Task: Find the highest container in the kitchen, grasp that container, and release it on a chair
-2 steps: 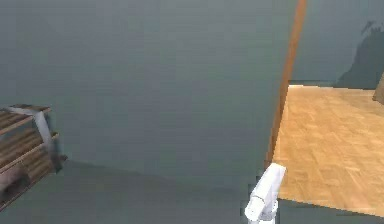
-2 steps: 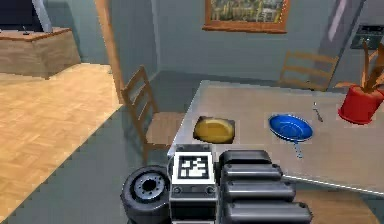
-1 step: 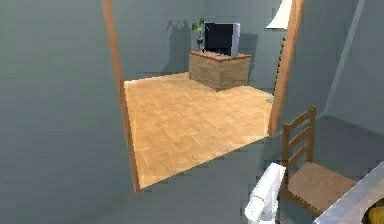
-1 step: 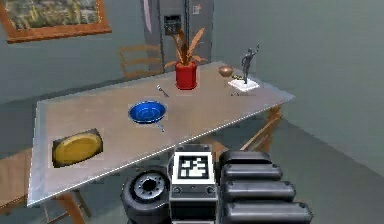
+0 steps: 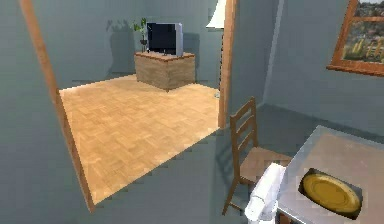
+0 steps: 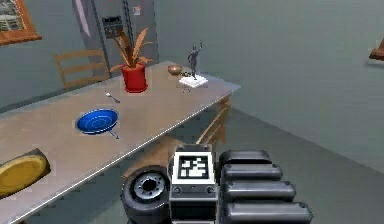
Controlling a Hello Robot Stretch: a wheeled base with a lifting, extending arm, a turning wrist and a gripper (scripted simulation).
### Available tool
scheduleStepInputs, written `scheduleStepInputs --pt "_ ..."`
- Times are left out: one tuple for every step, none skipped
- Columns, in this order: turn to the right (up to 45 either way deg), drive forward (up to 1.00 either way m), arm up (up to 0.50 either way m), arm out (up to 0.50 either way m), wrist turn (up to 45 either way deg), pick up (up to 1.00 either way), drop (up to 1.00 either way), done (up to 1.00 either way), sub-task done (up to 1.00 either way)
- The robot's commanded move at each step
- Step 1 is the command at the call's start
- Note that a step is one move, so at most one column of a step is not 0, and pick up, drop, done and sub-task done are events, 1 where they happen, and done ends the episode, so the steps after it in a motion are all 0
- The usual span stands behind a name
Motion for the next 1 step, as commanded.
scheduleStepInputs --pt "0.0 0.0 0.0 0.48 0.0 0.0 0.0 0.0 0.0"
